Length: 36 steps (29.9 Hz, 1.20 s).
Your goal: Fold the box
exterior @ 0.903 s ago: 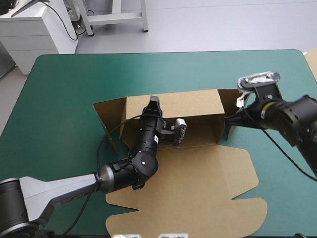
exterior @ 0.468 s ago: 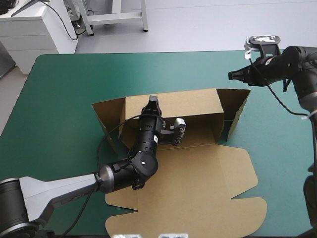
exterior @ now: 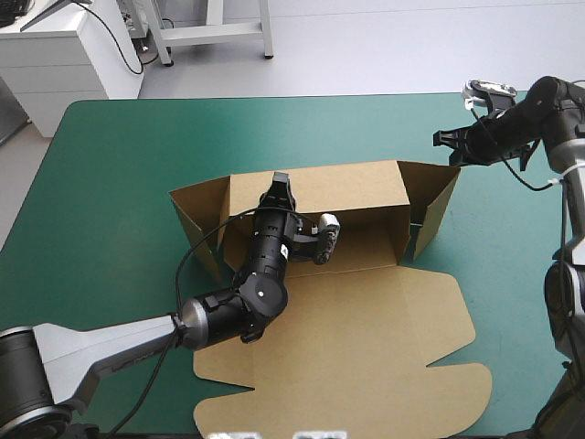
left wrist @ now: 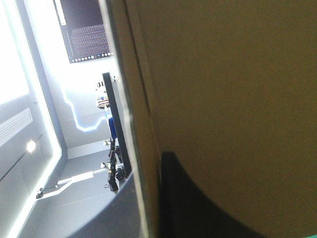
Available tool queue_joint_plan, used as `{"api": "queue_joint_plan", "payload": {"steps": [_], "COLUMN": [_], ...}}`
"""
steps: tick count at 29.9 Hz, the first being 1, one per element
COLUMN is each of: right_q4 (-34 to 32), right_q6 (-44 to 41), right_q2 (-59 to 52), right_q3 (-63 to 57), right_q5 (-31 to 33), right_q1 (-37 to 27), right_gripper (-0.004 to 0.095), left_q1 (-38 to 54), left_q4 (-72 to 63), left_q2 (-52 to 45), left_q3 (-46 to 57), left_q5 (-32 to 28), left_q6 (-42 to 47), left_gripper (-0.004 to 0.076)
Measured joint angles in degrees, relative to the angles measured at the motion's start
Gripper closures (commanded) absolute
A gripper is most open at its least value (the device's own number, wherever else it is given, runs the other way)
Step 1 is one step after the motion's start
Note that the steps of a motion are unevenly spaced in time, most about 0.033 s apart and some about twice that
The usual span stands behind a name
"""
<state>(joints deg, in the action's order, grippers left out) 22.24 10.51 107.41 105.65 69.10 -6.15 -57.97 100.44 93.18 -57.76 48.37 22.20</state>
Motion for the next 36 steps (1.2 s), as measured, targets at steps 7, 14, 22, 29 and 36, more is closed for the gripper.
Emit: {"api": "queue_joint_plan", "payload": {"steps": [7,14,22,29,36], "right_q4": [4.32,8.33,11.54,22.95,42.64], "right_q6": [3.37,6.62,13.44,28.18,59.01], "right_q2": [0.0,-0.68,-9.94,-19.88,-28.5], "right_q3": [-0.64,-5.96,-18.92,-37.73,-57.25], "right_q5": [1.74,1.61,0.26,-11.76,-25.19], "right_q1": [-0.55,-0.55,-0.55,-0.49,0.04], "right_gripper": [0.0929,0.0929,0.0929,0.0929,0.0927], "left_q1": [1.1,1.21,1.21,1.21,1.21], "left_q4": [0.29,0.35,0.35,0.3,0.3], "left_q2": [0.0,0.0,0.0,0.0,0.0], "left_q3": [0.0,-0.09,-0.09,-0.09,-0.09], "left_q5": [-1.57,-1.78,-1.78,-1.83,-1.83], "left_q6": [0.0,-0.05,-0.22,-0.22,-0.22], "left_gripper": [0.0731,0.0731,0.0731,0.0731,0.0731]}}
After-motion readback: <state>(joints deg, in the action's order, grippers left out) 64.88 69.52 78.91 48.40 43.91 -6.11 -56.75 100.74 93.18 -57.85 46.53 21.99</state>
